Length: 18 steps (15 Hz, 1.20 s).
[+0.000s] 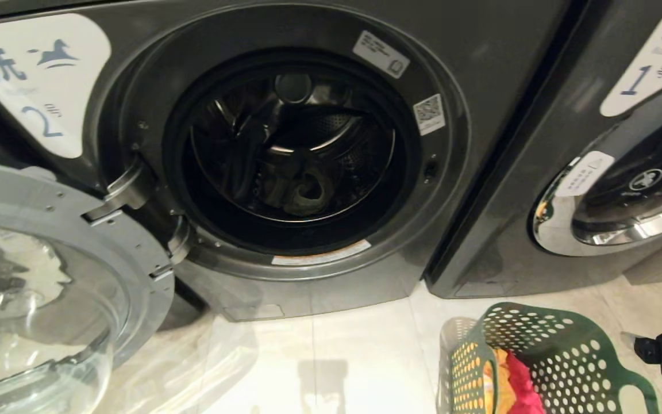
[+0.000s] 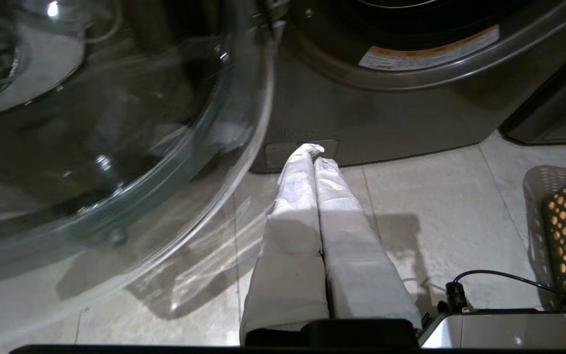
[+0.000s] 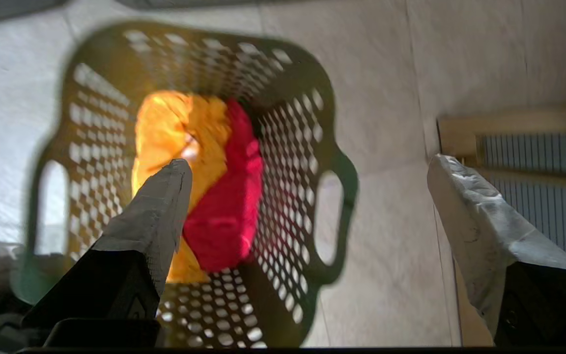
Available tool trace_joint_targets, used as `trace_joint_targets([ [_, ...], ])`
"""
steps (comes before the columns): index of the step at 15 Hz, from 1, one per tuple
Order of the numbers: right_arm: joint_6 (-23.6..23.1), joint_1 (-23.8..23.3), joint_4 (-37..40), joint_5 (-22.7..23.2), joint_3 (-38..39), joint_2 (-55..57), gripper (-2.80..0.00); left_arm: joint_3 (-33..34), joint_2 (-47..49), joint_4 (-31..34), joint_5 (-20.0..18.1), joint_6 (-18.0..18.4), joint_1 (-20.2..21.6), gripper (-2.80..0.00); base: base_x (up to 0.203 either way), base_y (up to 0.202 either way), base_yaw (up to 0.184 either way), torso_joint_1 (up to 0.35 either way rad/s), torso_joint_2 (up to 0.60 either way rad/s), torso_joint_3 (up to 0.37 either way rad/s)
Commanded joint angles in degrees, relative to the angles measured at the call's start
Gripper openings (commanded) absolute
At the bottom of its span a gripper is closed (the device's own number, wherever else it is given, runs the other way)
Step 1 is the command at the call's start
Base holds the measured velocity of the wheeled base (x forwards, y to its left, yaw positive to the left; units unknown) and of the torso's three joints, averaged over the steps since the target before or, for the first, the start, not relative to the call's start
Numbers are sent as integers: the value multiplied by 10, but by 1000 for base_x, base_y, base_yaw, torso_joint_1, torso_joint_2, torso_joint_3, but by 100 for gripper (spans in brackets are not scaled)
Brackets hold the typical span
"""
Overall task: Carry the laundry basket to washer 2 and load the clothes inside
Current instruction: Place the clothes into the washing machine
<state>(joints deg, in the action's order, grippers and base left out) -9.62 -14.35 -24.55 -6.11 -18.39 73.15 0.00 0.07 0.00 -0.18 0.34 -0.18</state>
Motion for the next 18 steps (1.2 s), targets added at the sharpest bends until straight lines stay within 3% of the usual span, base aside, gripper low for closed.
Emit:
trace_joint_targets([
  [1,-1,1,-3,8,11,22,0,0,0,0,0,0,0,-280,-1,8,-169,5,5,0],
  [4,1,1,-19,61,21,71,0,0,0,0,0,0,0,-280,-1,3,-106,2,5,5],
  [8,12,0,-109,150,29,186,0,0,0,0,0,0,0,-280,0,0,0,0,0,0],
  [12,14,-5,-198,188,8,347,0,0,0,0,0,0,0,-280,0,0,0,0,0,0],
  [15,11,-18,-245,218,-38,465,0,0,0,0,0,0,0,-280,0,0,0,0,0,0],
  [18,-8,-30,-264,245,-139,568,0,0,0,0,0,0,0,-280,0,0,0,0,0,0],
])
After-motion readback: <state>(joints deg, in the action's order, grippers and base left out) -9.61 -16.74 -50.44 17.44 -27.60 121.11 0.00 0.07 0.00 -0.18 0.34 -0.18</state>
